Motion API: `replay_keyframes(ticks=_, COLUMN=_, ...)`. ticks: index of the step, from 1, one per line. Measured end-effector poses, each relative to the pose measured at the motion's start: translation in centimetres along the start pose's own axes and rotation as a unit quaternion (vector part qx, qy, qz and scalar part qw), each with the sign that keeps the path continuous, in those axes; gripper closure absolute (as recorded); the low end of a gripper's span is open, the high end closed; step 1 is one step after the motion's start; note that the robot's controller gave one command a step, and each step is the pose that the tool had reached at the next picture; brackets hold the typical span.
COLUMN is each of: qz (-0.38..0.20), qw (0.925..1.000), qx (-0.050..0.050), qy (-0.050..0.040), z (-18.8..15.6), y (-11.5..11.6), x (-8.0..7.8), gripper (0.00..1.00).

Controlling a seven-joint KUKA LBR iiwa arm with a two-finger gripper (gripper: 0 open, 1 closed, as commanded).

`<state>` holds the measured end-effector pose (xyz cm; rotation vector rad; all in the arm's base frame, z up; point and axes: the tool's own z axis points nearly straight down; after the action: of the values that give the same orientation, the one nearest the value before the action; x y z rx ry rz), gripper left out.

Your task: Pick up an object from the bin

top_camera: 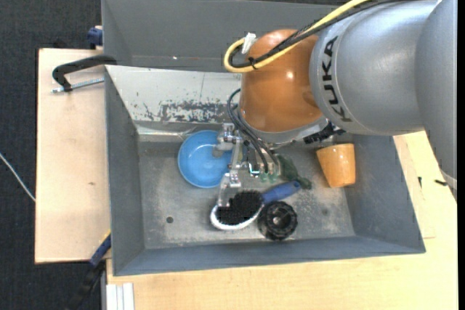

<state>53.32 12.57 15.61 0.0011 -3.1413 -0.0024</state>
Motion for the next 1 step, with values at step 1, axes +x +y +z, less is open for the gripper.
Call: replay_keyframes(ticks=1, qz=-0.091, qw=0.9958, qx=-0.001, qy=-0.0046, z=7.00, y=0.72, x=-5.42, gripper=0.00)
